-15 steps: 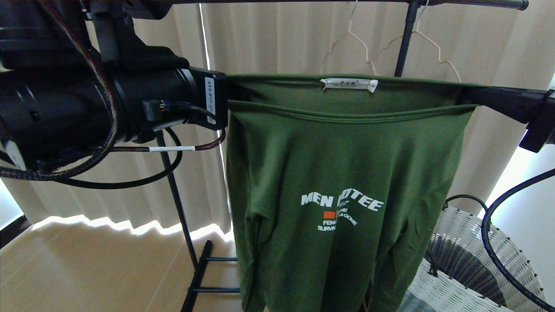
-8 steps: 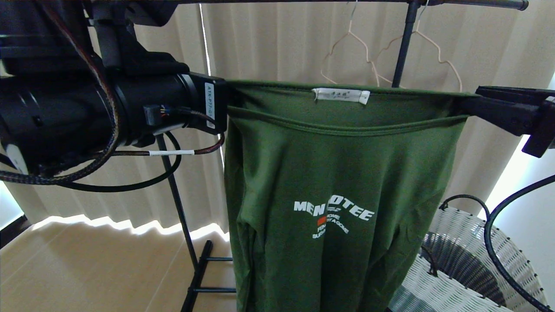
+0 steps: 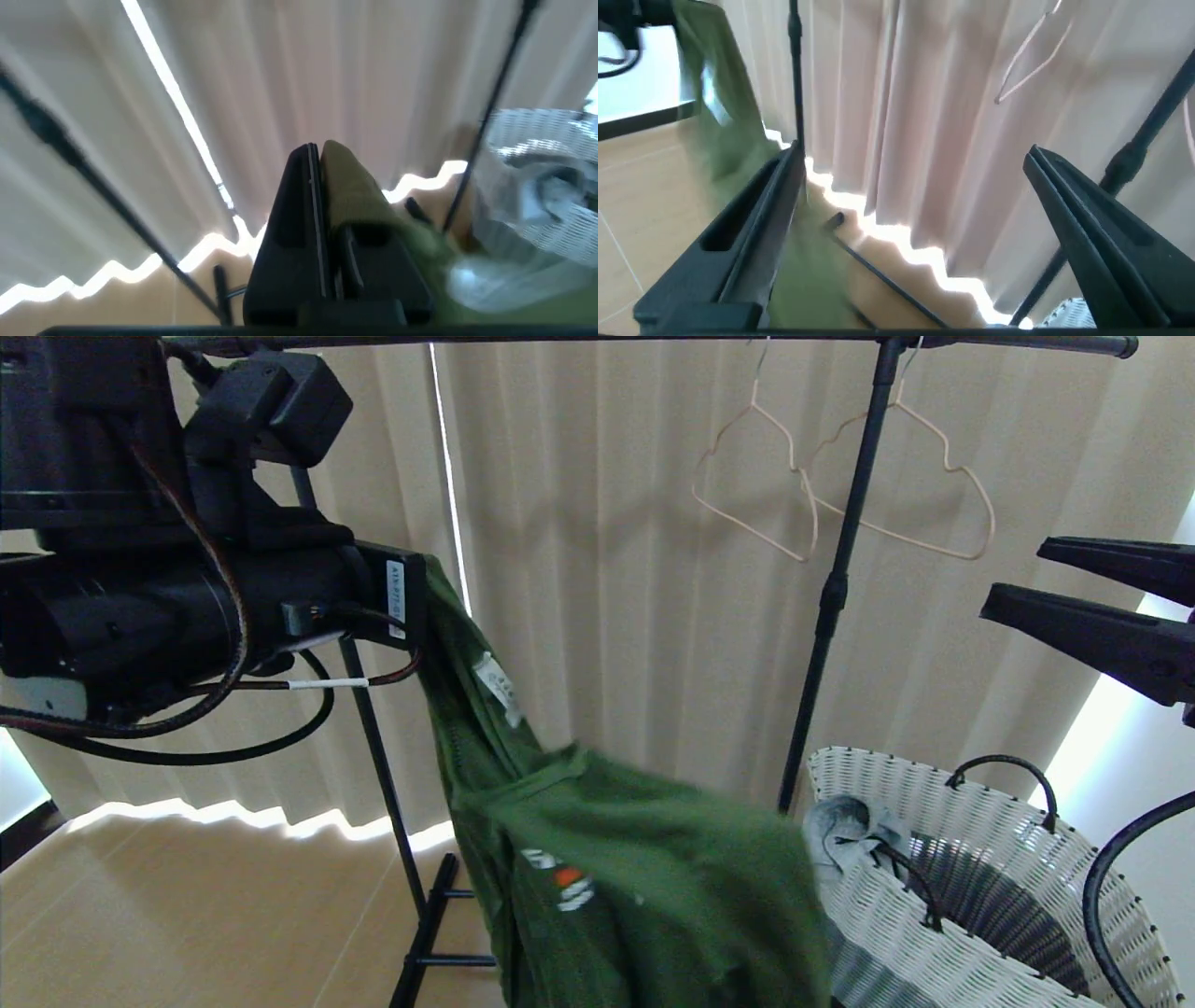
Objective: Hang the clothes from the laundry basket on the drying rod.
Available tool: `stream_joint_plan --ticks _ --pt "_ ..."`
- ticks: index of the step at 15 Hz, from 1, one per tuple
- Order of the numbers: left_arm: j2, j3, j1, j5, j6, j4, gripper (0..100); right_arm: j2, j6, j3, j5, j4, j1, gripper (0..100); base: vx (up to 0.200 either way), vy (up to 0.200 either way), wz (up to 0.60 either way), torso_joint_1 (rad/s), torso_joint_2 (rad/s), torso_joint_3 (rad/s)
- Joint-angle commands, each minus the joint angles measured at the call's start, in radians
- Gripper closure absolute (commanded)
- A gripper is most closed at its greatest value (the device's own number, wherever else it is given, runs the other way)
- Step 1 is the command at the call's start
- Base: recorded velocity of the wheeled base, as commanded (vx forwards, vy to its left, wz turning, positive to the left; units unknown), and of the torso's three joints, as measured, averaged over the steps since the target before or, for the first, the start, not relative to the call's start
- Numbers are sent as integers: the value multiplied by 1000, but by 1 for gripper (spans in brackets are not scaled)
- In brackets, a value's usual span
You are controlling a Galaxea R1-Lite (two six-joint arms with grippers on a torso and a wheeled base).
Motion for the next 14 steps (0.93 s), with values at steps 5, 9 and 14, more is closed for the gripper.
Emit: stream_joint_plan --ticks 5,9,14 --pt "-41 67 26 0 6 4 100 -39 -10 35 15 19 -27 0 0 0 0 0 0 0" --pt "-185 256 29 -3 4 4 100 -43 -65 72 -19 23 -152 0 0 0 0 0 0 0" --pt "-299 512 189 -106 3 -59 100 -59 -127 148 -159 23 -197 0 0 0 0 0 0 0"
